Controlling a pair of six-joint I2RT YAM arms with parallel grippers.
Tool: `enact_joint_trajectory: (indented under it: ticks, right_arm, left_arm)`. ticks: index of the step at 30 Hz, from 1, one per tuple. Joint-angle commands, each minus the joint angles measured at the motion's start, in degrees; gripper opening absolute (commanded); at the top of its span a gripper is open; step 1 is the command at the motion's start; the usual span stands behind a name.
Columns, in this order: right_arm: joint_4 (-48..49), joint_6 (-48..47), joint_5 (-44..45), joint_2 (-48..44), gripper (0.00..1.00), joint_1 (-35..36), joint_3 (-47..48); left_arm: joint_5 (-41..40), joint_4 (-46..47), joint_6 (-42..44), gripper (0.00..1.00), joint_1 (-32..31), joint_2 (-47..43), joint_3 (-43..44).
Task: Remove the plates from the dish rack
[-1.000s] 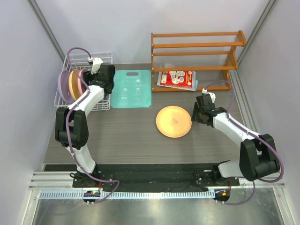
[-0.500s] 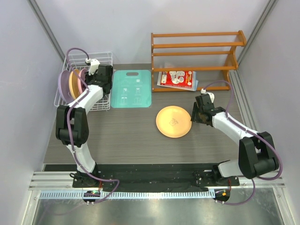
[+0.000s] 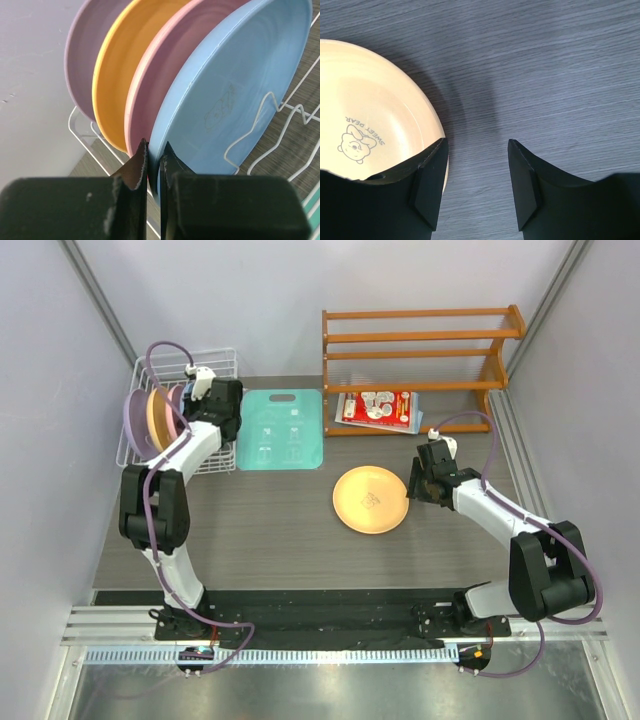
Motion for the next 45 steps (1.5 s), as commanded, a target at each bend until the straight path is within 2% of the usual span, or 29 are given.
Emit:
enact_joint_trajectory:
  ticks: [1,4,14,22,25,26,27,30,31,32,33,34,37,38,41,43,45]
  right_arm:
    - [1.96,-0.28,-0.55,-0.3,0.56,-0.03,0.63]
    - [1.96,-0.37,-0.46,-0.56,0.56,-0.03,0.19]
    - [2.05,-0.55,-0.2,-1.35,0.56,-0.03,-0.43]
    - [0.12,-0.2,2.52,-6.18,0.59,-0.12,0.01]
    - [-0.94,0.07,2.71,-10.31,0.7,-0.03,0.71]
    - [-1.03,0.15,2.27,-11.45,0.71,-0.03,0.89]
    - [-1.03,0.33,1.83,-12.5,0.72,-0.03,1.33]
    - [-0.77,0.68,-0.8,-15.76,0.76,-0.03,1.94]
    - [-0.51,0.85,-3.25,-16.98,0.76,-0.03,2.03]
    - [0.72,0.86,-5.1,-17.34,0.76,-0.03,2.03]
    - [1.68,0.94,-6.86,-17.78,0.77,-0.12,1.69]
    - [3.0,1.55,-11.4,-18.48,0.76,-0.03,1.25]
    - [9.59,3.83,-19.25,-18.58,0.77,-0.03,-0.6]
    - [12.82,4.8,-23.62,-18.4,0.77,-0.03,-1.04]
    - [21.54,9.53,-32.06,-16.92,0.77,0.05,-2.44]
    - [28.46,12.36,-35.07,-15.77,0.77,-0.03,-3.15]
    - [31.13,14.38,-37.28,-13.66,0.77,0.05,-3.33]
  left_arm:
    - [-11.43,5.55,3.5,0.0,0.37,-5.23,0.72]
    - [-15.99,10.03,8.07,0.0,-0.33,-5.32,0.11]
    - [-21.64,31.73,26.35,0.0,-3.58,-5.05,-3.67]
    - [-21.56,30.18,28.39,0.0,-6.57,-8.04,-2.36]
    - [-20.86,23.25,23.84,0.0,-9.29,-10.67,-0.86]
    - [-20.16,16.18,20.95,0.0,-10.08,-11.38,0.1]
    - [-19.54,13.32,18.75,0.0,-11.83,-13.04,0.98]
    - [-14.45,-0.02,8.48,0.0,-15.52,-15.59,4.04]
    - [-7.56,-4.68,0.61,0.0,-16.15,-16.82,5.28]
    - [-3.58,-13.51,-3.21,0.0,-16.41,-17.36,6.51]
    - [0.38,-17.08,-7.34,0.0,-16.42,-17.88,7.66]
    - [9.38,-20.25,-11.12,0.0,-16.5,-19.02,8.1]
    - [19.98,-18.54,-16.58,0.0,-17.47,-22.09,3.91]
    - [27.59,-17.31,-17.65,0.0,-17.47,-22.63,2.32]
    - [39.57,-14.22,-22.73,0.0,-17.64,-23.51,-2.61]
    - [44.51,-11.51,-24.77,0.0,-17.73,-23.86,-5.24]
    - [51.26,-9.57,-27.24,0.0,-17.91,-24.3,-8.58]
